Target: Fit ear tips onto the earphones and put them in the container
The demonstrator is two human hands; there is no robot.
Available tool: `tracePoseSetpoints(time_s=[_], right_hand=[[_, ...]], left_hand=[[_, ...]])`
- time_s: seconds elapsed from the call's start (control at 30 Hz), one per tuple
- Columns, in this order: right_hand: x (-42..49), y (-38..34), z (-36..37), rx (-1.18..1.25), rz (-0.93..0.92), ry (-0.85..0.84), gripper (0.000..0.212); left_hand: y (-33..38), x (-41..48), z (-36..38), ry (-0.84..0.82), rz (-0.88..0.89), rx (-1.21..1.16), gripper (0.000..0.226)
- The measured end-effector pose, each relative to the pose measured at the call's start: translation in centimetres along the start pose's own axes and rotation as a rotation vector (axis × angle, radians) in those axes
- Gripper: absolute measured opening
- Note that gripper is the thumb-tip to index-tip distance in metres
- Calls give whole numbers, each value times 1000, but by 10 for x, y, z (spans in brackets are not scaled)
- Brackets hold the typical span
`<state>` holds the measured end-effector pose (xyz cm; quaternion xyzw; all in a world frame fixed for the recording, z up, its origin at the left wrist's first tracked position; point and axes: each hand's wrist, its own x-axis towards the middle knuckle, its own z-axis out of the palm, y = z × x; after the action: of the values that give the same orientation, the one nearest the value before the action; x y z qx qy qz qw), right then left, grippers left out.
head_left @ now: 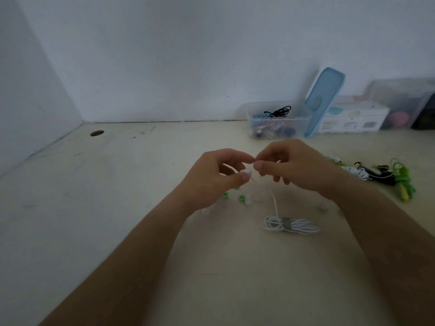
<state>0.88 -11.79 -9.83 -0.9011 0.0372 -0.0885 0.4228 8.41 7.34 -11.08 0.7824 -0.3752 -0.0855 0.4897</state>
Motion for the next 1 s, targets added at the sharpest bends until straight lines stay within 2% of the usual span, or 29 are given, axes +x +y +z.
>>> tracePoseSetpoints(time_s=[0.1,0.23,0.33,0.43,0.57,0.73,1.0], right_hand=[[-8,-13,-19,-222,52,-184,13],[-25,-27,-29,-419,161,-435,37],[-38,-28,-23,-486,237,-509,52],[-48,-26,-15,-509,205,-491,48],[-52,-21,-6,-548,99,-435,32],[-52,-17,-12,-354,49,-346,17],[-35,-7,-34,-29,-24,-2,21]], left_hand=[[-3,2,5,-76,58,245,25],[-1,2,8,-116,93,374,24],[0,1,10,-113,111,425,25],[0,-1,15,-134,102,468,24],[5,-1,19,-158,111,551,25],[7,1,20,-156,137,599,28],[24,18,2,32,134,341,21]])
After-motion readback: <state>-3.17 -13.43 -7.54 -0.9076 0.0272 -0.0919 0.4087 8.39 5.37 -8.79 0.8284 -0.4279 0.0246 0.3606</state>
